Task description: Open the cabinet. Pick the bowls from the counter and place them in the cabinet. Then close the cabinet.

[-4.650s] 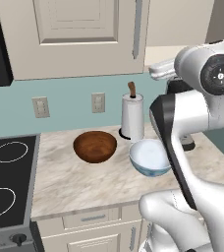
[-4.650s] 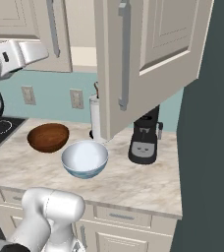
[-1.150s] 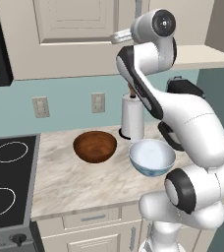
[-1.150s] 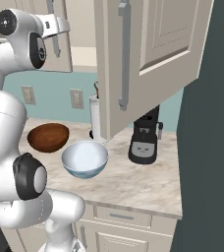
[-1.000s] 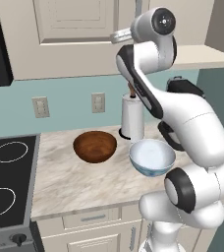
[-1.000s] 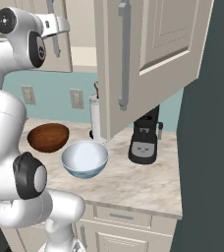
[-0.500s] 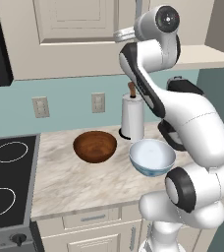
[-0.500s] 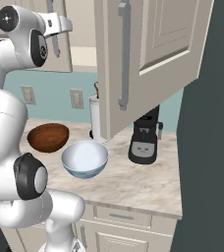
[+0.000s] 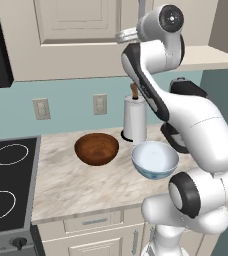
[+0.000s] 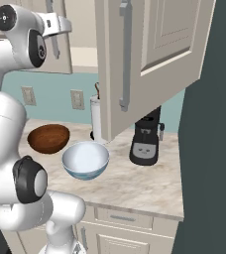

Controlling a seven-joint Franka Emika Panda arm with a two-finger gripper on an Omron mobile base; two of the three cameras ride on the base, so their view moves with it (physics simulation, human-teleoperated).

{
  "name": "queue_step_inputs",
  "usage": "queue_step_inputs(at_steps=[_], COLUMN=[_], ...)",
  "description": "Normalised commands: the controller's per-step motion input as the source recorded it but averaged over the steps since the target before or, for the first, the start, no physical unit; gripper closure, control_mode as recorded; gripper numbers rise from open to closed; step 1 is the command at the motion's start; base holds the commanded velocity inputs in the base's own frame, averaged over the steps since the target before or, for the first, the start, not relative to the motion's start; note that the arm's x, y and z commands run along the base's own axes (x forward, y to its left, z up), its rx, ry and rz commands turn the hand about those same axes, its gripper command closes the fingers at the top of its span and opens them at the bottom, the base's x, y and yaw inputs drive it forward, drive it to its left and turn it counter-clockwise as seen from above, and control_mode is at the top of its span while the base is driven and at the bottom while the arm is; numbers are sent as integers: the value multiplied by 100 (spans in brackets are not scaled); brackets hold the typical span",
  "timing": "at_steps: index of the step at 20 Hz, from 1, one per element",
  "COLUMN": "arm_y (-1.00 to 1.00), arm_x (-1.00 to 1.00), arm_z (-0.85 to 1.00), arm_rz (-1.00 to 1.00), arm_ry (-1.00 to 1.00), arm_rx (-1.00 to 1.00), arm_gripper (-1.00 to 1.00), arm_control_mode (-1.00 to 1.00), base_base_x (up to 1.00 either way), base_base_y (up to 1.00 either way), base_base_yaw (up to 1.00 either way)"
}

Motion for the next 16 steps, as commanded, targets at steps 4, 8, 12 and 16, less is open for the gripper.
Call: queue_step_inputs(at_steps=[4,8,12,16], arm_y=[51,54,51,43], arm_x=[-27,-42,-53,-69], arm_z=[-8,0,0,2], arm_rz=[0,0,-3,-5], arm_ry=[-1,-1,0,0], arm_rx=[0,0,0,0], arm_gripper=[100,100,100,100], arm_control_mode=[-100,-100,-100,-100], base_base_x=[0,0,0,0], base_base_y=[0,0,0,0], base_base_yaw=[0,0,0,0])
